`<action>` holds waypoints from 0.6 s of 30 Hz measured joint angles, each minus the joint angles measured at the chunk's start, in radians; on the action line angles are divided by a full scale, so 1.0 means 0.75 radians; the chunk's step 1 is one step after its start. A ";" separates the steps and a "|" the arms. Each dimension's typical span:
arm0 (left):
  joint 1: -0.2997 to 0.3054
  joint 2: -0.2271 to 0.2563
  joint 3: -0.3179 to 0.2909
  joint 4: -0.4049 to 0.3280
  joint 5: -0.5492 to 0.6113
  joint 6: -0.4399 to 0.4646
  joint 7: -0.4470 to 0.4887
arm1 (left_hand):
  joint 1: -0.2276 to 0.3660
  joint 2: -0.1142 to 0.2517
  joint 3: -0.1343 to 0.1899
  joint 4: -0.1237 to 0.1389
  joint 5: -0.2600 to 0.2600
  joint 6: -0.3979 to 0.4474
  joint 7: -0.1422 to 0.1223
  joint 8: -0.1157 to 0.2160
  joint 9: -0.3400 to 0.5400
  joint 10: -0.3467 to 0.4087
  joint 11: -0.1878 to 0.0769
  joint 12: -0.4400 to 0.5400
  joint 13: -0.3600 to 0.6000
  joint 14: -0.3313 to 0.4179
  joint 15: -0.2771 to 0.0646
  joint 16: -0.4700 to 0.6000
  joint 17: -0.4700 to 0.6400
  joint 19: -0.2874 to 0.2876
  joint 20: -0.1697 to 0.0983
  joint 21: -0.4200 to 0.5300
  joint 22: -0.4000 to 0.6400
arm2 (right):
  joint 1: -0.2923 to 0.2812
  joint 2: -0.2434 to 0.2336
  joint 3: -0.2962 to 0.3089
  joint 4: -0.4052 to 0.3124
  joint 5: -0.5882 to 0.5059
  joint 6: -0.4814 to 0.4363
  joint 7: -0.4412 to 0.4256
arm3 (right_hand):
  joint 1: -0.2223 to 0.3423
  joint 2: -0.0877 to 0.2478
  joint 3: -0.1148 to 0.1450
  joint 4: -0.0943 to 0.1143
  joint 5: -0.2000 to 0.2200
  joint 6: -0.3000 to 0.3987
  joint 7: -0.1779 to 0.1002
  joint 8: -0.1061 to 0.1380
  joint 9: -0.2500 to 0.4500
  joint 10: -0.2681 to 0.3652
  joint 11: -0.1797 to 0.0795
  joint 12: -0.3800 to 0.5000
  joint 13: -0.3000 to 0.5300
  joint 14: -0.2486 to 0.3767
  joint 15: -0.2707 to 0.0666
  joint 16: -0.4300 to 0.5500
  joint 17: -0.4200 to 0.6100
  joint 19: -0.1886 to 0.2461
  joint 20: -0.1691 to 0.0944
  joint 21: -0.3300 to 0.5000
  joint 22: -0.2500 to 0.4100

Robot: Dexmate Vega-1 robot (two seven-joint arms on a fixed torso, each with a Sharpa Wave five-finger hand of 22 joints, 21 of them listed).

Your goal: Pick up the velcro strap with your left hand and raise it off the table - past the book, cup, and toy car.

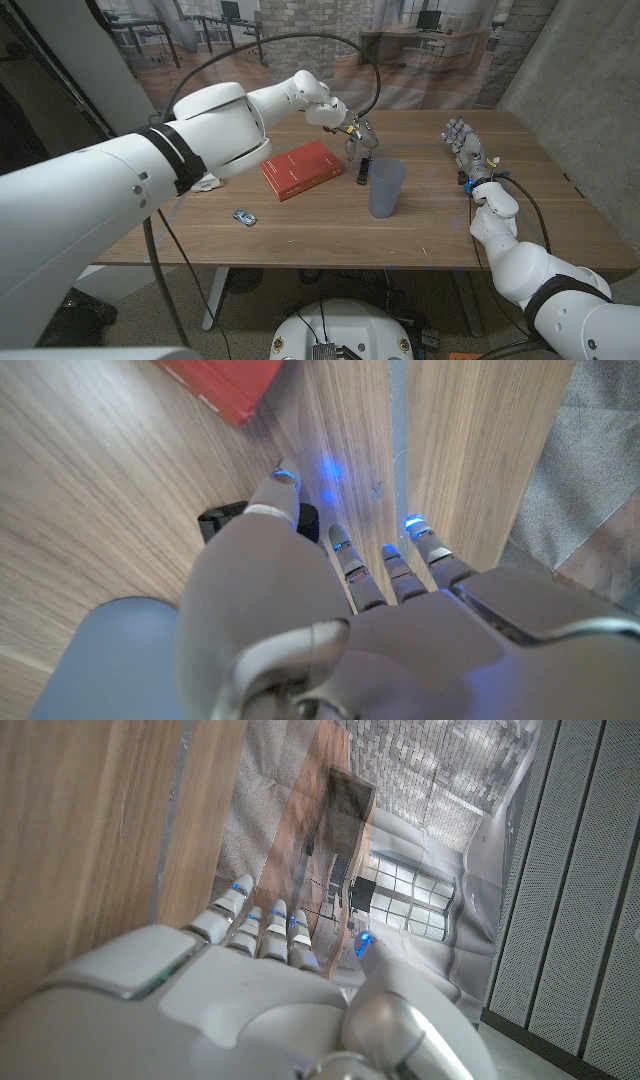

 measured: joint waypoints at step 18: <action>0.031 0.033 0.058 -0.057 -0.344 0.171 -0.077 | -0.025 -0.025 -0.070 0.018 0.000 -0.029 0.019 0.004 0.003 -0.020 0.009 -0.006 0.006 0.002 0.002 -0.008 0.003 0.007 0.004 0.005 0.007 | 0.079 -0.034 0.005 0.147 -0.035 0.055 -0.018 | 0.000 0.000 0.000 0.000 -0.010 -0.007 0.007 0.000 0.000 0.000 0.000 0.000 0.000 -0.003 0.012 0.000 0.000 -0.005 0.005 -0.010 0.000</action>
